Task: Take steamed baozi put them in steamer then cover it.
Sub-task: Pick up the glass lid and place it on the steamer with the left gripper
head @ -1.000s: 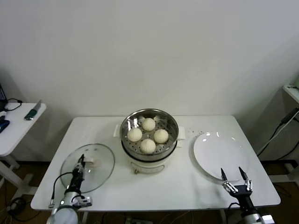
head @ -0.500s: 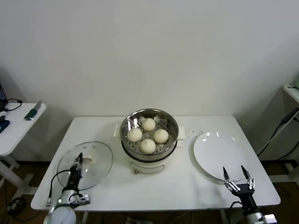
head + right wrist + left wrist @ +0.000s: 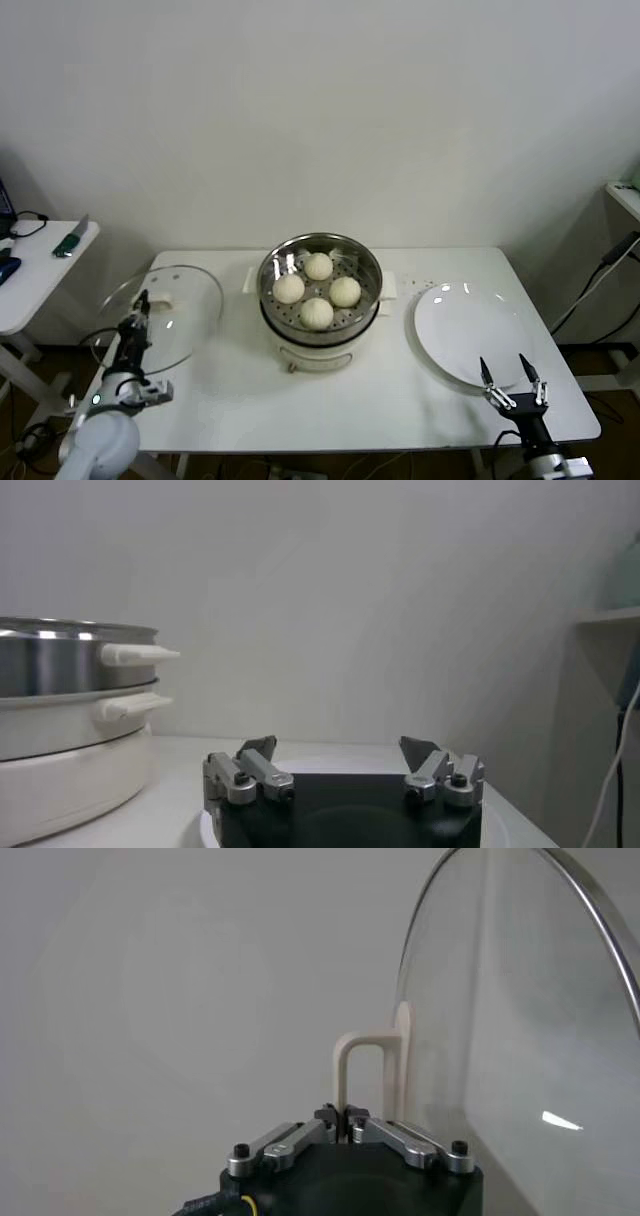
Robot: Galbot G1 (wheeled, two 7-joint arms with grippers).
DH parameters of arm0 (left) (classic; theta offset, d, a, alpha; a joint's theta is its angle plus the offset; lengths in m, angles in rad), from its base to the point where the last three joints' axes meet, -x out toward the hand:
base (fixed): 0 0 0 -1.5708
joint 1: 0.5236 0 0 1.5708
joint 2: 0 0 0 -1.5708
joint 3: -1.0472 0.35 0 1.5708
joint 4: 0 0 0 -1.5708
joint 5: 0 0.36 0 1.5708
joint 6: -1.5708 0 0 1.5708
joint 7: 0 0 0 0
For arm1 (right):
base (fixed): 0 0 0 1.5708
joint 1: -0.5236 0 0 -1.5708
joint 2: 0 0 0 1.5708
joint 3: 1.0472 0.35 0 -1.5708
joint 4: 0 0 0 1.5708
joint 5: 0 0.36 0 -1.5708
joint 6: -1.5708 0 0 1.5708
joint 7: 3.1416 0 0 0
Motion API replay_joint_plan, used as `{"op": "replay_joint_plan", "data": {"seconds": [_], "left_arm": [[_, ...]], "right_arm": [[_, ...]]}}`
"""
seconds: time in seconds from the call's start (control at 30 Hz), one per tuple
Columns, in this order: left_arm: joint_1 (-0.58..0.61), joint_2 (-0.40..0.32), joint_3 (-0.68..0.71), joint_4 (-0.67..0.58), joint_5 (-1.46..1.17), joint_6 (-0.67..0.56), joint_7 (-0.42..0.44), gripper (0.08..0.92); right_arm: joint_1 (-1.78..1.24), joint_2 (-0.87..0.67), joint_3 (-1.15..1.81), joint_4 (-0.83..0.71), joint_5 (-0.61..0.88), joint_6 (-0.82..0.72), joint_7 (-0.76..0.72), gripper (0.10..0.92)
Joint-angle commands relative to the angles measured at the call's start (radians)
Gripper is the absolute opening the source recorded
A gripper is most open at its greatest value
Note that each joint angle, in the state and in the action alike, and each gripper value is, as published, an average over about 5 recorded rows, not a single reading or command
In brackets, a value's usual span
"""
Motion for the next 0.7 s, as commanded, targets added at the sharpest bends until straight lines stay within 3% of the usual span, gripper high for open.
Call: {"op": "replay_joint_plan", "data": {"seconds": [0.03,0.37,0.53,0.7], "left_arm": [[-0.093,0.111,0.112,-0.247,-0.096,0.319,0.183,0.134],[-0.218,0.055,0.331,-0.35,0.035,0.442,0.288,0.134],[-0.306,0.019,0.43,-0.33,0.085,0.475,0.32,0.134],[-0.384,-0.064,0.531,-0.273,0.172,0.482,0.343,0.134]], "right_arm": [[0.001,0.003,0.001,0.006,-0.04,-0.013,0.016,0.823],[0.014,0.012,-0.001,0.004,-0.049,-0.016,0.018,0.823],[0.016,0.011,-0.003,-0.004,-0.048,-0.009,0.02,0.823],[0.018,0.01,-0.003,-0.009,-0.046,-0.001,0.021,0.823]]}}
